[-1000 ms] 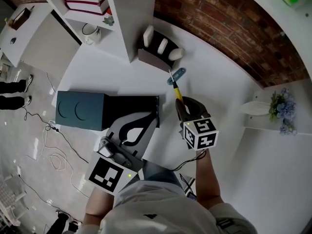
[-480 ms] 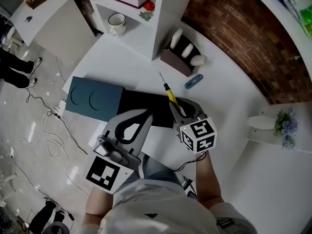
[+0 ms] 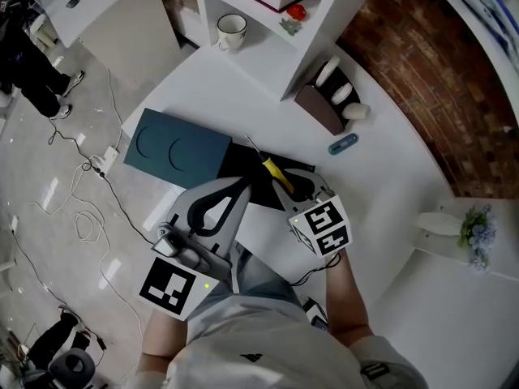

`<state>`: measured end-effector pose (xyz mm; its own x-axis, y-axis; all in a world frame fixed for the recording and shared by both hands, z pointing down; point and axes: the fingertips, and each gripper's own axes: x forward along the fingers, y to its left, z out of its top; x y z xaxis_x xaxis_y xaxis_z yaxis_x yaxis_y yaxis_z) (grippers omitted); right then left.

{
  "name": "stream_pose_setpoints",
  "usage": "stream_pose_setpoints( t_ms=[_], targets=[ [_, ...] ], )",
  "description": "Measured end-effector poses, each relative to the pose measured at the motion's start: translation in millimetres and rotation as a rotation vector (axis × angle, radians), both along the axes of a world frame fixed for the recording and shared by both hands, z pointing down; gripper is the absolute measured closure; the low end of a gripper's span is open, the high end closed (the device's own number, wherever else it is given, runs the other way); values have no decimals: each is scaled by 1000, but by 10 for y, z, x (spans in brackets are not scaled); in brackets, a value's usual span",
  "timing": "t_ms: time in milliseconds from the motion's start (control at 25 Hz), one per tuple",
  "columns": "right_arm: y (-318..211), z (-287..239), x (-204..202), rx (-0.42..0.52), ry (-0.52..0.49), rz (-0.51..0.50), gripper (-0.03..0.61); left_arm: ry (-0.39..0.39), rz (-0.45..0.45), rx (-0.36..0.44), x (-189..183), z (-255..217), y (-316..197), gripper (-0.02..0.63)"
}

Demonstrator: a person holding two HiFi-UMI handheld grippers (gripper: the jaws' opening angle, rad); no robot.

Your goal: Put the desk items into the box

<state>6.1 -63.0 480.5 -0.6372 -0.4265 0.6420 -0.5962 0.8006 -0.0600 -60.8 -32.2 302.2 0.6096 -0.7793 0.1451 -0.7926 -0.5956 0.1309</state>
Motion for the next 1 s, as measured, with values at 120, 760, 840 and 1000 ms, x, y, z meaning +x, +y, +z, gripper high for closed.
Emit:
stream_pose_setpoints(
  t_ms=[120, 760, 840, 1000],
  targets=[
    [49, 91, -84, -18, 22, -43, 494, -1, -24, -1, -91, 9, 21, 601],
    [249, 567, -209, -118, 227, -164, 494, 2, -73, -3, -357, 25, 63, 601],
    [239, 592, -223, -123, 234, -163, 494, 1, -79, -6, -390, 36, 71, 601],
    [228, 641, -245, -133, 262, -167, 492, 5, -92, -7, -442, 39, 82, 601]
  ],
)
